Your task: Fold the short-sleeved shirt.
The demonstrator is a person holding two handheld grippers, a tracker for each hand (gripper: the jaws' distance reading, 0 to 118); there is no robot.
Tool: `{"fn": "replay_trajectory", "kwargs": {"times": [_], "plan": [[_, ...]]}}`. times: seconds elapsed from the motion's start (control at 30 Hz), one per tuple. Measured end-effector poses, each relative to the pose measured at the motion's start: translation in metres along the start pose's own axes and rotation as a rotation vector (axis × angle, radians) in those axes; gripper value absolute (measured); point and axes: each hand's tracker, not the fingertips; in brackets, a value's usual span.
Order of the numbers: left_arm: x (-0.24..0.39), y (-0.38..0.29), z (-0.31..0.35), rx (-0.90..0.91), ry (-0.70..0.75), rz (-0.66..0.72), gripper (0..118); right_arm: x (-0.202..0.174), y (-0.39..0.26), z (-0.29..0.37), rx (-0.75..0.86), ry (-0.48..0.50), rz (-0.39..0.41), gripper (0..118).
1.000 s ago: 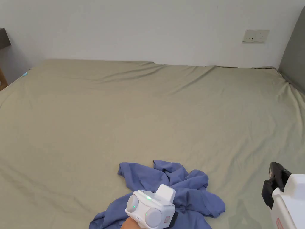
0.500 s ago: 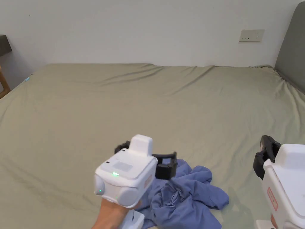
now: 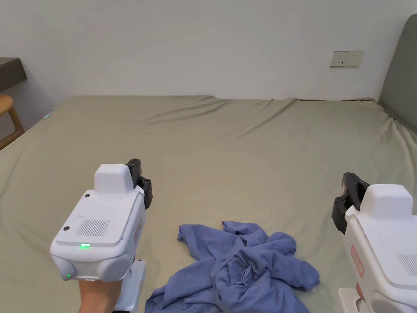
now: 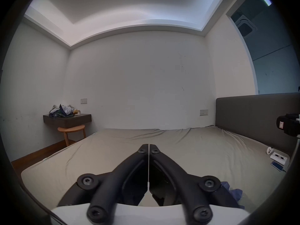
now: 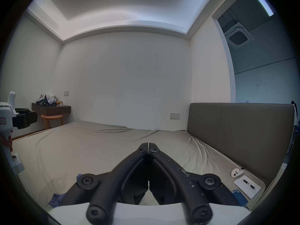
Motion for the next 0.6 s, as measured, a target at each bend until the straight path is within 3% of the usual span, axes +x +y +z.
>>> {"fn": "replay_trajectory", "kwargs": {"times": [0.17, 0.4, 0.6], "plan": [[0.001, -0.003, -0.008, -0.059, -0.026, -0.005, 0, -0.001, -0.001, -0.001, -0.002, 0.004, 0.002, 1], [-0.008, -0.046, -0.043, -0.537, -0.119, 0.117, 0, 0.002, -0.010, -0.002, -0.022, 0.005, 0.006, 1], [-0.006, -0.121, -0.038, -0.796, -0.164, 0.185, 0, 0.005, -0.023, -0.006, -0.057, 0.006, 0.000, 1]]}}
